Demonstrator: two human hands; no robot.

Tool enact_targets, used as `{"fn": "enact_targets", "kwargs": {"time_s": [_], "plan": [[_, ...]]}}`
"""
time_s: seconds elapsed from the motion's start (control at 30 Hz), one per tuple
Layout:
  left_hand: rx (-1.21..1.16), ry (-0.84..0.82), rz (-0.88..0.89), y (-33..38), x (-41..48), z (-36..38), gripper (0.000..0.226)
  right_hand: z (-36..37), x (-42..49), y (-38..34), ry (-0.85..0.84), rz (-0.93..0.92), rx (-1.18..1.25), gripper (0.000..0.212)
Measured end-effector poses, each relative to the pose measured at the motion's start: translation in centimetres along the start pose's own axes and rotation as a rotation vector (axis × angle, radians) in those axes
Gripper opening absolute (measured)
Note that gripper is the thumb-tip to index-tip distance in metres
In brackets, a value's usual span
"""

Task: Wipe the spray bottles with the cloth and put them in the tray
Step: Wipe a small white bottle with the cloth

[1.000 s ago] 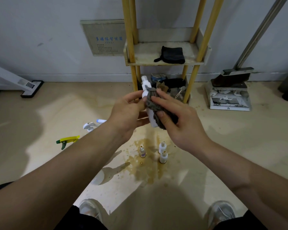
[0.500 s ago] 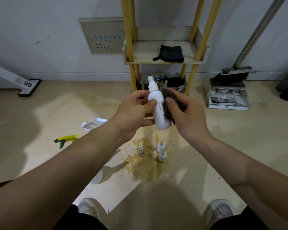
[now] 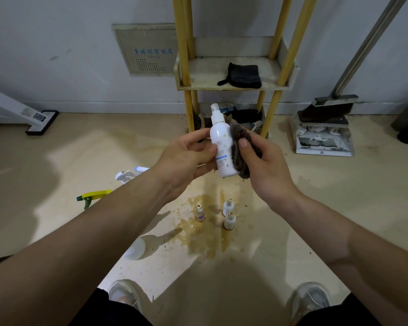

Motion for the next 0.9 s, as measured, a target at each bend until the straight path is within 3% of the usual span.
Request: {"fn": "enact_targets", "kwargs": {"time_s": [0.17, 0.3, 0.5, 0.73, 0.9], "plan": [[-0.024, -0.017, -0.005, -0.8, 0.0, 0.8, 0.038, 0.4, 0.1, 0.3, -0.029, -0.003, 0.018, 0.035], [-0.026, 0.007, 0.031, -0.5, 0.0, 0.6, 0.056, 1.1, -0.3, -0.7, -0.095, -0.107, -0.139, 0.048], [-0.103, 0.046, 0.071, 1.2, 0.4, -0.8, 0.063, 3.5, -2.2, -1.5, -0.192, -0.249, -0.283, 0.057], [0.07, -0.028, 0.011, -0.7, -0.5, 1.6, 0.043, -0.1, -0.5, -1.6, 0.093, -0.1, -0.192, 0.048], [0.127, 0.0, 0.024, -0.5, -0.3, 1.7, 0.025, -0.7, -0.4, -1.9, 0.136, -0.102, -0.186, 0.046]]}}
Point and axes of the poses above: each hand's wrist, its own x-axis towards the middle knuckle, its own z-axis out of the palm, y = z × x, the point moved 8 cm from there along x, towards the middle knuckle, and after that the axes turned 7 degrees about -y, right-handed, at the moved point
